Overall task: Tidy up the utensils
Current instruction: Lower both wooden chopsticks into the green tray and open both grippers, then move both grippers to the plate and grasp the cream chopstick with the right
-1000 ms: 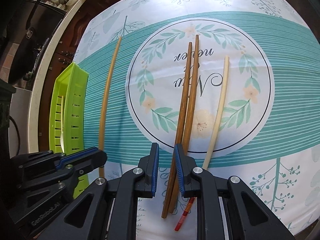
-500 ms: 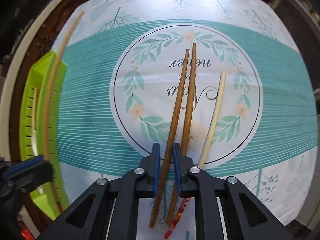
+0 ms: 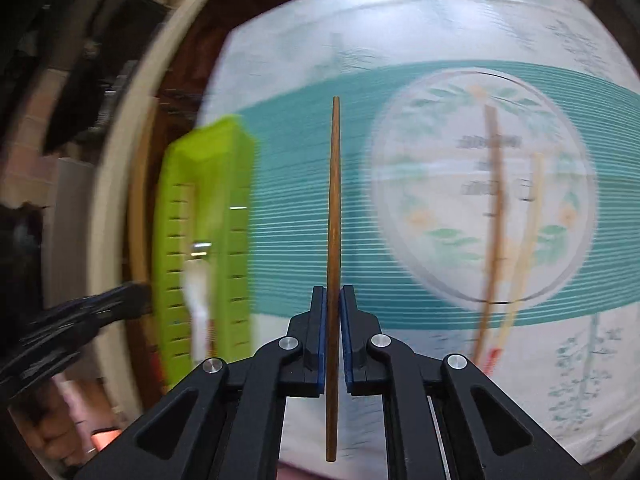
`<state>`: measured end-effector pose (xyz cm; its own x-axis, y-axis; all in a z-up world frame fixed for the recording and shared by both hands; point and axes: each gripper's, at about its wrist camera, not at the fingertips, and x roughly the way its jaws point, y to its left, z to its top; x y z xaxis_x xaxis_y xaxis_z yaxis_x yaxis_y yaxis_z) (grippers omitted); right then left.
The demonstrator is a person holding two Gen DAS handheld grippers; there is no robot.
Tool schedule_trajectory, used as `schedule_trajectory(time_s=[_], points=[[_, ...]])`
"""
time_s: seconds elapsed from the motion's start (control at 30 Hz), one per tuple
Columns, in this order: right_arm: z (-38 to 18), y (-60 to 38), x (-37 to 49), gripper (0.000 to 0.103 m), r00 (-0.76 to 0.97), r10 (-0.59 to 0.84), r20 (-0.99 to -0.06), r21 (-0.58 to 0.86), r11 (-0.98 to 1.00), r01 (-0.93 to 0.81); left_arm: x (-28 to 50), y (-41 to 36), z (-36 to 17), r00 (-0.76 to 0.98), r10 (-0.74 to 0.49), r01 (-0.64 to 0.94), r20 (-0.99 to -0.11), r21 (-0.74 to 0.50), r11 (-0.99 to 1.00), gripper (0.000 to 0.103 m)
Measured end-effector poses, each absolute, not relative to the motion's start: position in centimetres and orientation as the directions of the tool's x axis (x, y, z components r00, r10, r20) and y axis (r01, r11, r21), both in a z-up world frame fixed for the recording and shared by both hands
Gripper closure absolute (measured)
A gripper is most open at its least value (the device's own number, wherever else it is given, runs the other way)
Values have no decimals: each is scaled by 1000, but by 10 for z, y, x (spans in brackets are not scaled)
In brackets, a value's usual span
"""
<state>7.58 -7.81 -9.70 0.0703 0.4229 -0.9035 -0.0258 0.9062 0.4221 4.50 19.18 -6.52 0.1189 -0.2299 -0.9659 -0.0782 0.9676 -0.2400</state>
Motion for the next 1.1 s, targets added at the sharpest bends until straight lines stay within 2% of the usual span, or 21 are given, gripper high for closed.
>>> schedule_trajectory(time_s=[0.07,0.23,0.57,0.6,0.67,0.73,1.1], points=[[-82,-55,74,97,63,487,-871,482,872,-79,42,205,-69,115,-222,-105,-968,-234,967,99],[-66,-6,67,97,25,545,-838,534,828,-170,38,221,-87,90,-225,-126,-970,-235,964,99],[-94,42,70,97,-29,505,-863,501,847,-180,36,227,-126,31,-208,-139,-978,-210,968,98],[-95,44,72,96,-30,496,-868,492,850,-185,36,228,-128,27,-204,-140,-979,-206,969,97],[-98,47,72,95,-38,471,-881,468,859,-209,35,229,-132,18,-194,-146,-981,-195,970,81],[-99,47,71,91,-34,459,-888,456,865,-208,33,232,-132,19,-197,-151,-980,-197,969,78],[-92,25,56,91,-31,459,-888,455,868,-197,23,234,-118,44,-210,-148,-977,-214,965,76]])
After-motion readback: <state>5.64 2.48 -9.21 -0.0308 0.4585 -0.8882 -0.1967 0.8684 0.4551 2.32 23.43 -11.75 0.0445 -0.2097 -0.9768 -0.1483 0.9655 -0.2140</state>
